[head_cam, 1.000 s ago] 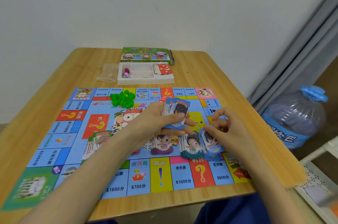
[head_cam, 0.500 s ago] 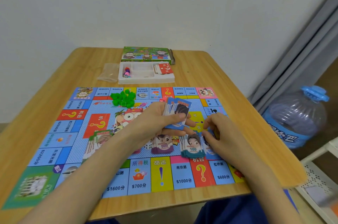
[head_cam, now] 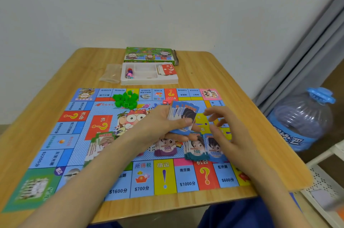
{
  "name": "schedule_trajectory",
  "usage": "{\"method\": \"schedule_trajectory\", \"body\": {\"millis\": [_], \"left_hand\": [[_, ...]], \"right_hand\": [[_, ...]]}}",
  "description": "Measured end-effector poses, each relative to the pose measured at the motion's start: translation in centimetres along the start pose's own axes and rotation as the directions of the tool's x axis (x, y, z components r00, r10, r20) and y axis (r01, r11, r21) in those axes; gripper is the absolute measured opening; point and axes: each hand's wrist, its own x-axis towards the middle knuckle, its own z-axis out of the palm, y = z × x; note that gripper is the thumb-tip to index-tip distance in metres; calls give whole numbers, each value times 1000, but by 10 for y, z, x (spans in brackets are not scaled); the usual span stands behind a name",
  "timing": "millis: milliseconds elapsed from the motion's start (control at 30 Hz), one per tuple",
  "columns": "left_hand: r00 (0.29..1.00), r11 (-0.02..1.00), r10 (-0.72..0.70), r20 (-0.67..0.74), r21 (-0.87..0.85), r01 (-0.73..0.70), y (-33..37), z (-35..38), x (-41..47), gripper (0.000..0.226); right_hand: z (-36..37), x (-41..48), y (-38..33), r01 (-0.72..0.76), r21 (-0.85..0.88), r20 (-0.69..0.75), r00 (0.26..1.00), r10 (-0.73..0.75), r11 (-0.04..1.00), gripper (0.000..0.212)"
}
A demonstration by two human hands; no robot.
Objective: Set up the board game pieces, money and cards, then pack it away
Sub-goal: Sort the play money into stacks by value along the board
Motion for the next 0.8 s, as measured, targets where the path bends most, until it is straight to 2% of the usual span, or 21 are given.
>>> {"method": "schedule_trajectory", "body": {"millis": [100,167,333,600,800], "left_hand": [[1000,998,-3,12,57,2,-1,1,0,15],[1000,998,-9,21,64,8,-1,1,0,15],[1000,1000,-12,17,-18,12,-1,2,0,15],[1000,999,-15,22,-38,15,-2,0,1,17],[1000,1000,-4,25,-26,4,-3,0,1,30]], "right_hand": [[2,-1,-1,93,52,124,987,-99,994,37],[3,-1,0,98,58,136,985,-105,993,37],[1,-1,1,80,29,65,995,-82,996,32],[0,-1,0,54,61,-32,998,-52,997,27],[-3,1,-4,25,116,-47,999,-19,993,23]]}}
